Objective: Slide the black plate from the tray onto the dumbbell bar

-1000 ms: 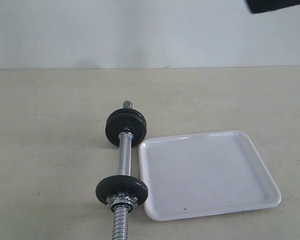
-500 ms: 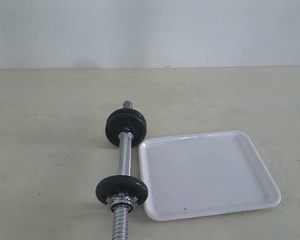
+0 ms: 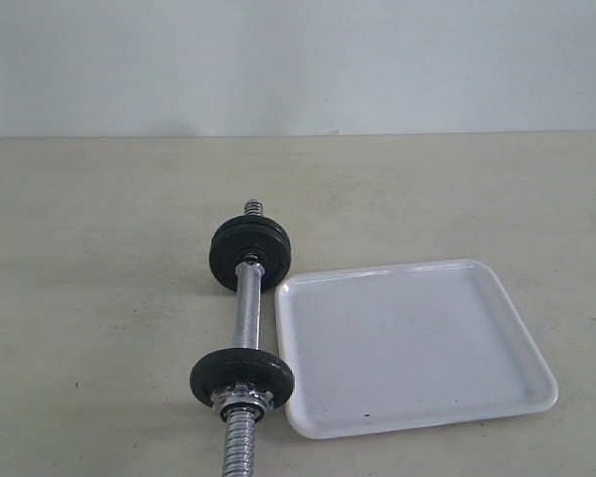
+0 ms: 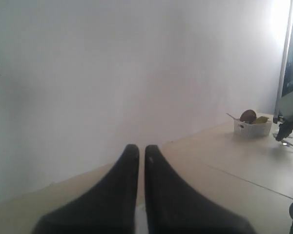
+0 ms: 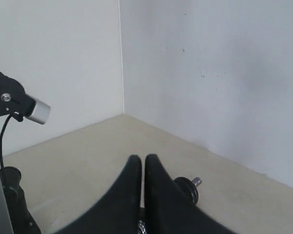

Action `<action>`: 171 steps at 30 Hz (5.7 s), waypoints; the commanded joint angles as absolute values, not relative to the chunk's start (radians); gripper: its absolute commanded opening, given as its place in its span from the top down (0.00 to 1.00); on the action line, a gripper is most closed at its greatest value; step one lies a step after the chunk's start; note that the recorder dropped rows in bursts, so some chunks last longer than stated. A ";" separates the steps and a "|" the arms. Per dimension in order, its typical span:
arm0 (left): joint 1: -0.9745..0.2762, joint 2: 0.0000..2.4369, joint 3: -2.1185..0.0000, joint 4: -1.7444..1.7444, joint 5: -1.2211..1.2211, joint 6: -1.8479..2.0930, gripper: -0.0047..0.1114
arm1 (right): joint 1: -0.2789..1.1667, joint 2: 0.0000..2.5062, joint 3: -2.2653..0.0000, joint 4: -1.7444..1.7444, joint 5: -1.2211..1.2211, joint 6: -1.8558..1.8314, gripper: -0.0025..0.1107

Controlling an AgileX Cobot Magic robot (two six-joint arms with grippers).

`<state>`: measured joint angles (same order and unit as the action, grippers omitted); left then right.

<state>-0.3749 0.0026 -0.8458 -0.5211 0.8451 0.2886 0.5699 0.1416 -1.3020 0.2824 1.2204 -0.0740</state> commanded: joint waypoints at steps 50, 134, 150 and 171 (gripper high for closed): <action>-0.236 0.000 -0.840 -0.482 1.178 0.279 0.92 | 0.567 0.000 -0.458 0.300 0.561 -0.129 0.98; 0.042 0.000 0.000 -0.170 0.277 0.192 0.92 | 0.567 0.000 0.000 0.254 0.207 -0.256 0.98; 0.042 0.000 0.000 0.100 0.297 -0.141 0.92 | 0.567 0.000 0.000 0.234 0.214 -0.323 0.98; 0.042 0.000 0.000 0.067 0.297 -0.141 0.92 | 0.567 0.000 0.000 0.274 0.207 -0.297 0.98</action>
<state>0.0396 0.0025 -0.0040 0.0752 0.2936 -0.1316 0.5699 0.0043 0.0009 0.2709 0.2173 -0.3035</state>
